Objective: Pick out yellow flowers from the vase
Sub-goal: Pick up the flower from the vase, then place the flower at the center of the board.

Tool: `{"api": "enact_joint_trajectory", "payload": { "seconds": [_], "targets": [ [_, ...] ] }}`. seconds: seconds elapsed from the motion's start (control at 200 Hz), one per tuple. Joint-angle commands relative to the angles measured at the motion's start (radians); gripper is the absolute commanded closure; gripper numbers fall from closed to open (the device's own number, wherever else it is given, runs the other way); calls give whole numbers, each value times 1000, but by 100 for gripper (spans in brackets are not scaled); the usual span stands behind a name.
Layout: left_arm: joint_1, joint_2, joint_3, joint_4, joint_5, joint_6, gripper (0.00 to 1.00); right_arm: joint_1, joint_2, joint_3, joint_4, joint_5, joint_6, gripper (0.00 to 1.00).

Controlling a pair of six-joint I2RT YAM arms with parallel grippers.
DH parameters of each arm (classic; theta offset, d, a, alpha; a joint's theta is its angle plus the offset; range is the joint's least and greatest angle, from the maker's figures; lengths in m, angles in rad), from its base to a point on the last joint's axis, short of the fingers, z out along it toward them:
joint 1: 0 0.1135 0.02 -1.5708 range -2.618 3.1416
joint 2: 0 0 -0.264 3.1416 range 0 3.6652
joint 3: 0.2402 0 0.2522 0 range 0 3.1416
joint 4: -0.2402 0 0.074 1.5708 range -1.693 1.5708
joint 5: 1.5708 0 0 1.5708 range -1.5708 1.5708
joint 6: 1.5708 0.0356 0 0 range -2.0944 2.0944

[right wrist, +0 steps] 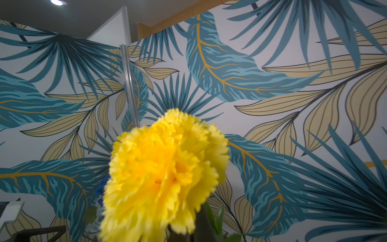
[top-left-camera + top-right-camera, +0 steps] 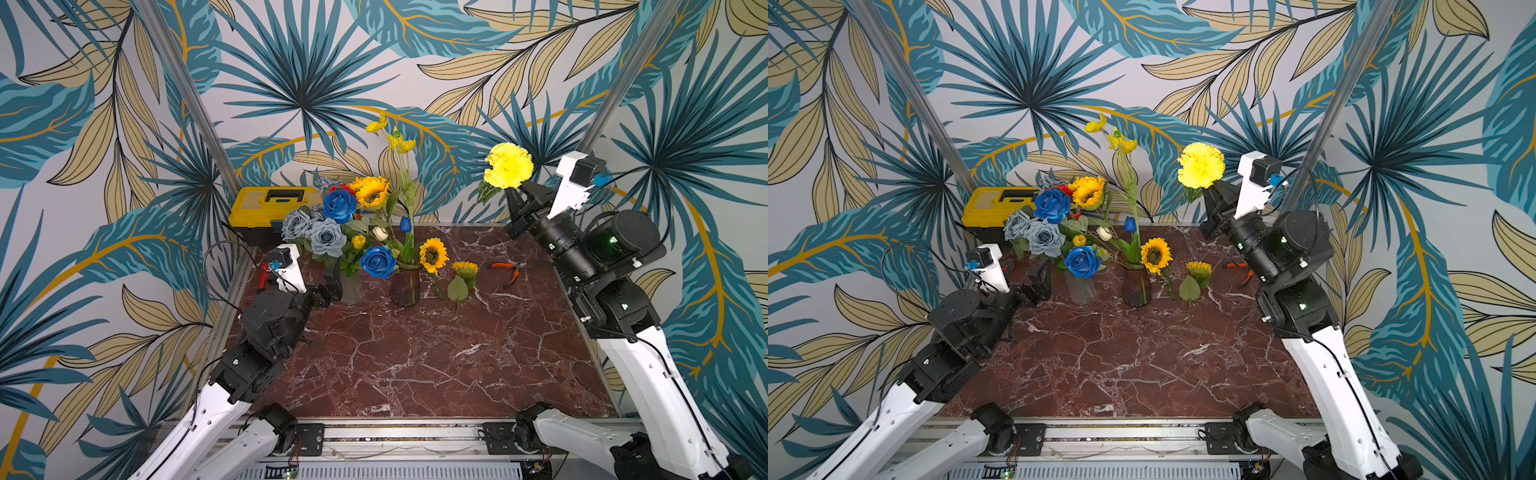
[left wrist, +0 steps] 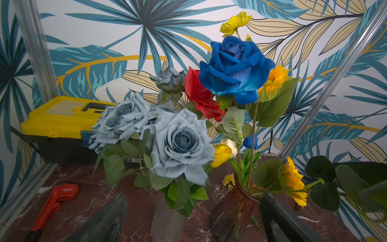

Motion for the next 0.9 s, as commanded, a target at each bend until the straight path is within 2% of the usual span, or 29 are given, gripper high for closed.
{"api": "enact_joint_trajectory", "payload": {
  "seconds": [0.0,0.11,0.215,0.616,0.711,0.896],
  "targets": [
    [9,5,-15,11,12,-10,1,2,-11,-12,-140,167,-12,100],
    [10,6,-17,11,13,-10,1,-14,-3,-14,-235,192,36,100],
    [11,8,-18,11,15,-12,1,-39,21,-8,-318,158,96,100],
    [19,8,-20,12,20,-12,1,-197,239,123,-627,-233,282,100],
    [22,12,-20,11,24,-13,1,-247,277,83,-614,-329,322,100],
    [25,11,-22,11,29,-15,1,-360,315,-71,-426,-496,448,100]
  ]
}}
